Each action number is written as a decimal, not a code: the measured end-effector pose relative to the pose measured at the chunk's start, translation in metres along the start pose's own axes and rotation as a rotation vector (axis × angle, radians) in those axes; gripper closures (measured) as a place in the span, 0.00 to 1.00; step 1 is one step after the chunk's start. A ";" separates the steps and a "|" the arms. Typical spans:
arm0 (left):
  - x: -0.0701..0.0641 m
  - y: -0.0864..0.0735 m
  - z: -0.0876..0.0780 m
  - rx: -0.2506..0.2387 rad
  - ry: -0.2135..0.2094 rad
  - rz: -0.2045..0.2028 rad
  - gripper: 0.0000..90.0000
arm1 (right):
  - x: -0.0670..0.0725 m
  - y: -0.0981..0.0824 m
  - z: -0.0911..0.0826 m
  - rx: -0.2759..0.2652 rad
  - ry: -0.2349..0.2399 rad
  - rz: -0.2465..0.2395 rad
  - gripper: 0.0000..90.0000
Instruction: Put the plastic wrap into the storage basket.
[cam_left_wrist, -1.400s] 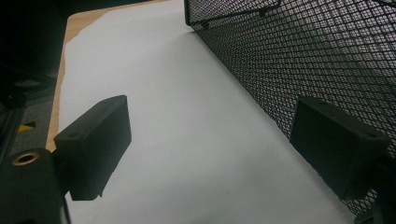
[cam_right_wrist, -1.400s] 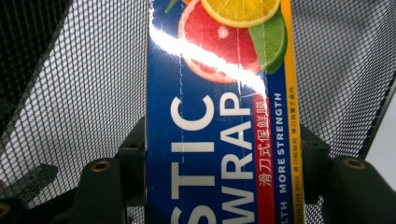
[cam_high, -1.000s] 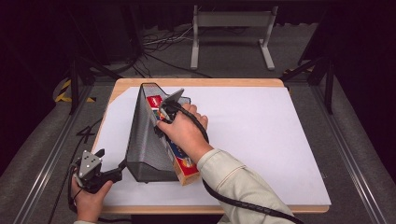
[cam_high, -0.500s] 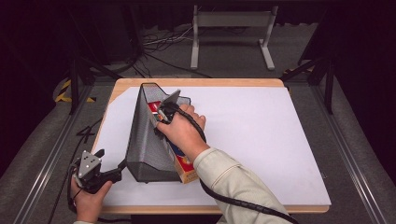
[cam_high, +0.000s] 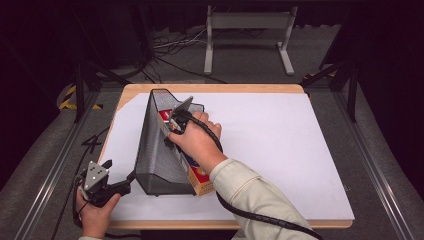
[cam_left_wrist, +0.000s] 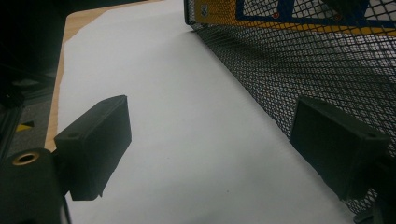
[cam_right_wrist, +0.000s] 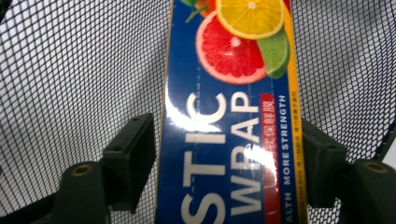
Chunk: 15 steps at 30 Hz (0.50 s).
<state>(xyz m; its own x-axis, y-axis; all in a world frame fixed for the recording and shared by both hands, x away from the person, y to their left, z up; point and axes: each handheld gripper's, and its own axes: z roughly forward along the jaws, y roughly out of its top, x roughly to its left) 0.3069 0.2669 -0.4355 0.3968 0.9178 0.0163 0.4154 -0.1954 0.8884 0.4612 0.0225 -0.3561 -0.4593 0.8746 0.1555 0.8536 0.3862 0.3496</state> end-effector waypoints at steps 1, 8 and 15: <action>-0.001 0.000 0.001 -0.001 -0.002 -0.003 0.15 | 0.000 -0.001 -0.001 -0.006 0.000 -0.006 0.31; -0.001 0.001 0.002 -0.002 -0.001 -0.003 0.15 | -0.003 -0.004 -0.023 -0.113 -0.005 -0.032 0.25; 0.000 0.000 0.001 -0.004 0.002 -0.009 0.15 | -0.010 -0.008 -0.047 -0.209 0.033 -0.057 0.25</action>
<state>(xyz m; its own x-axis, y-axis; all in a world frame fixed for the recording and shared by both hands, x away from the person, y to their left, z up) 0.3077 0.2662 -0.4355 0.3914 0.9202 0.0095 0.4153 -0.1859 0.8905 0.4479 -0.0028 -0.3172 -0.5162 0.8415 0.1594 0.7581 0.3623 0.5422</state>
